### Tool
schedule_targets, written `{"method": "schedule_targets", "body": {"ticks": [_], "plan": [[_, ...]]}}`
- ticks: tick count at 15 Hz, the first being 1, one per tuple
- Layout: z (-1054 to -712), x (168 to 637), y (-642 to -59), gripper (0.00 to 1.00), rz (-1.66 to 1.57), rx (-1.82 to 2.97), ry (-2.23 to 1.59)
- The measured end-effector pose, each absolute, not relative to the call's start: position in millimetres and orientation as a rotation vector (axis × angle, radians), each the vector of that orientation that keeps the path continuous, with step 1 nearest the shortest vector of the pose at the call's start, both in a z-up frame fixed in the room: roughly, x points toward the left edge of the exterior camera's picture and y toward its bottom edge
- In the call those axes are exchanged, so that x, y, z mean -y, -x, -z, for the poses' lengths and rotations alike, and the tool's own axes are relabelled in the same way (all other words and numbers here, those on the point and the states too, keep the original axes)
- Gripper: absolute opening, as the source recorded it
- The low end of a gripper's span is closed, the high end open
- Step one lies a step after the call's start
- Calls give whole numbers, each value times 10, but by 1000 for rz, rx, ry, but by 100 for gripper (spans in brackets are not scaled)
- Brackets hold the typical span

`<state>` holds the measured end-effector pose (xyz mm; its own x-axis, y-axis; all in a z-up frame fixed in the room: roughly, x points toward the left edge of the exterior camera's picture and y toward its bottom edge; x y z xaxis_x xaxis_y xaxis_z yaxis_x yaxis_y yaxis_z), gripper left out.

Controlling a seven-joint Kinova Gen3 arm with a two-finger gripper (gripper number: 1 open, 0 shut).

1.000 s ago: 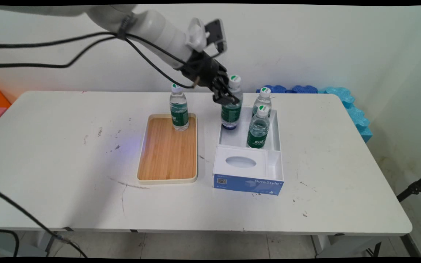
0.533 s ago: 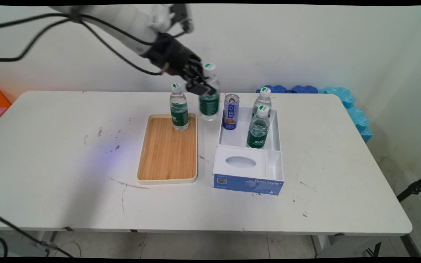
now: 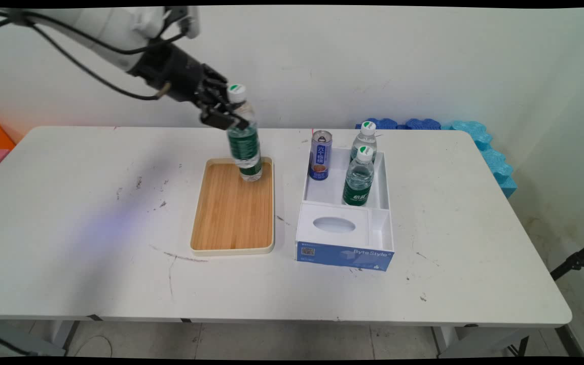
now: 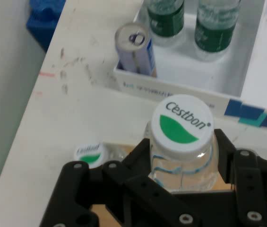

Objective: Place the picked object on the tray

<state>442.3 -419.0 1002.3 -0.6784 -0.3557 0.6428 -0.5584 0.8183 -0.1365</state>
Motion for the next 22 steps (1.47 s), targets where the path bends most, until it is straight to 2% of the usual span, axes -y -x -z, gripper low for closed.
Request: {"method": "schedule_targets", "body": {"ticks": [6,11,22], "plan": [[-9886,4085,-4936,0,-455,2373,-721],[-9635,4123,-5288,0,-479,2365,-761],[-9076,4293,-5557,0,-461,2320,-835]]}}
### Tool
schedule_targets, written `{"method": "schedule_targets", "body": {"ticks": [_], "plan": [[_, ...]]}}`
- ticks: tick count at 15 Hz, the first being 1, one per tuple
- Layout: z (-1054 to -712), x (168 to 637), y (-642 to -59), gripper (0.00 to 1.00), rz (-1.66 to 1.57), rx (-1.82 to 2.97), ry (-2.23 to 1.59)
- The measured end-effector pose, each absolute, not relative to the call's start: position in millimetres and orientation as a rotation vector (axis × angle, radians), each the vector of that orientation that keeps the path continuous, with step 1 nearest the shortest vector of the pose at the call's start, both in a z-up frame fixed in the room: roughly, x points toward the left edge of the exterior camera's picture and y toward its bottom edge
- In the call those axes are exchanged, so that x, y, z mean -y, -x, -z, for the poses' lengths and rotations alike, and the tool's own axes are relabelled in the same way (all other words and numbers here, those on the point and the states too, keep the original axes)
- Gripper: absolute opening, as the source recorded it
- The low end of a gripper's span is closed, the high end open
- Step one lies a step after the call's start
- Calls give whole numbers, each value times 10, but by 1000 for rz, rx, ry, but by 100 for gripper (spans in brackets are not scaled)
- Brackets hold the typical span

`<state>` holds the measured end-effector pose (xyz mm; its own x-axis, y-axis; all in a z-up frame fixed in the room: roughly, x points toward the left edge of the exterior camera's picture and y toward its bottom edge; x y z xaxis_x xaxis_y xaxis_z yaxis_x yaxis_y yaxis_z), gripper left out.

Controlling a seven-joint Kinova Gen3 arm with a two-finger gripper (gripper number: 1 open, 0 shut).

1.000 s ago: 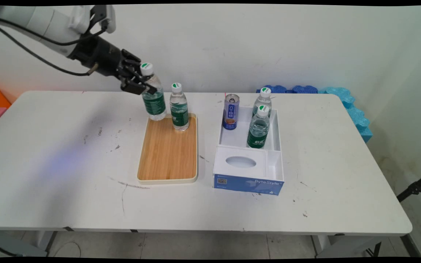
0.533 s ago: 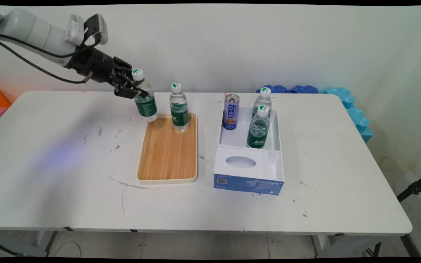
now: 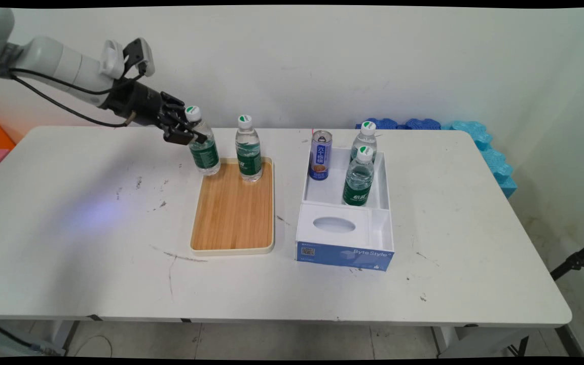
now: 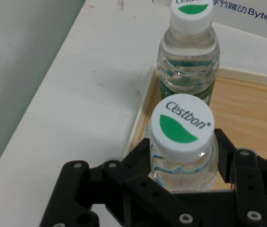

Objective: Place the picked object on the tray

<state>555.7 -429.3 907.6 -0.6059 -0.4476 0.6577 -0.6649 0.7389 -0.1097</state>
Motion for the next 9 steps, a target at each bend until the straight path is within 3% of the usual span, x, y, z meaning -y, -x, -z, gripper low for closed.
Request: {"method": "schedule_targets", "body": {"ticks": [9], "plan": [[-8836,4370,-5591,0,-424,2289,-874]]}}
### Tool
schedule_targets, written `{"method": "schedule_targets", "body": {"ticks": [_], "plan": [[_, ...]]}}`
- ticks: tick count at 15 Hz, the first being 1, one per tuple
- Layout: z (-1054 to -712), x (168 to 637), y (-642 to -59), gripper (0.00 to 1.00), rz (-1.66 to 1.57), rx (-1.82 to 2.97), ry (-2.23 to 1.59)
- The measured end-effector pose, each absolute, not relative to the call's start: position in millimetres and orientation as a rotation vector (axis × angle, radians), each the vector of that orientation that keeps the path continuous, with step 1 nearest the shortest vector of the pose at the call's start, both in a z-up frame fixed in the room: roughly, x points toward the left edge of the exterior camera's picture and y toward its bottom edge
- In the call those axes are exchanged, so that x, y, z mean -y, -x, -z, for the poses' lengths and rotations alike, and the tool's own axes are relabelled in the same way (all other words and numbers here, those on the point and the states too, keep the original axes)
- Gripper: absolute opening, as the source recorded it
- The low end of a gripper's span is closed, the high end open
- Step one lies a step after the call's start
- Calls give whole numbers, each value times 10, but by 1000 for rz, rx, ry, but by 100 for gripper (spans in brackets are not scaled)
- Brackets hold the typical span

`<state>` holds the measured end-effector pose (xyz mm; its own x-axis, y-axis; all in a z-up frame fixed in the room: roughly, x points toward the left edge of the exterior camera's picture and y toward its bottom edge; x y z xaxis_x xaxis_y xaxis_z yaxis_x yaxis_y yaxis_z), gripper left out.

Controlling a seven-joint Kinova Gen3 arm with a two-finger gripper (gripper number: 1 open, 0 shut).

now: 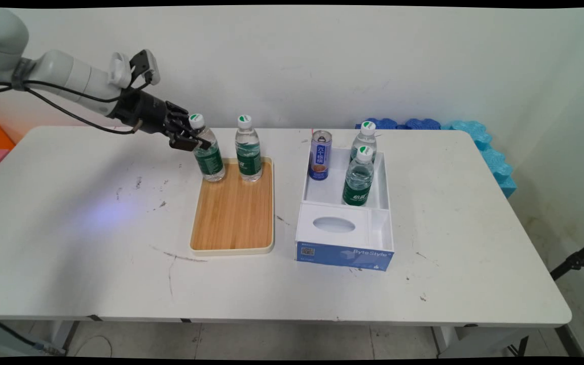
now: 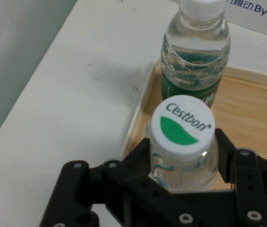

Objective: Place the picked object on the tray

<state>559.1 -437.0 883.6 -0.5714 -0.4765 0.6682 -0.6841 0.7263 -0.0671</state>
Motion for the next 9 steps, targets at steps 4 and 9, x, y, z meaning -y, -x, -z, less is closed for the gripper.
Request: {"method": "schedule_targets", "body": {"ticks": [4,9], "plan": [[-8767,4396,-5600,0,-416,2283,-880],[-8718,4401,-5607,100,-410,2281,-878]]}}
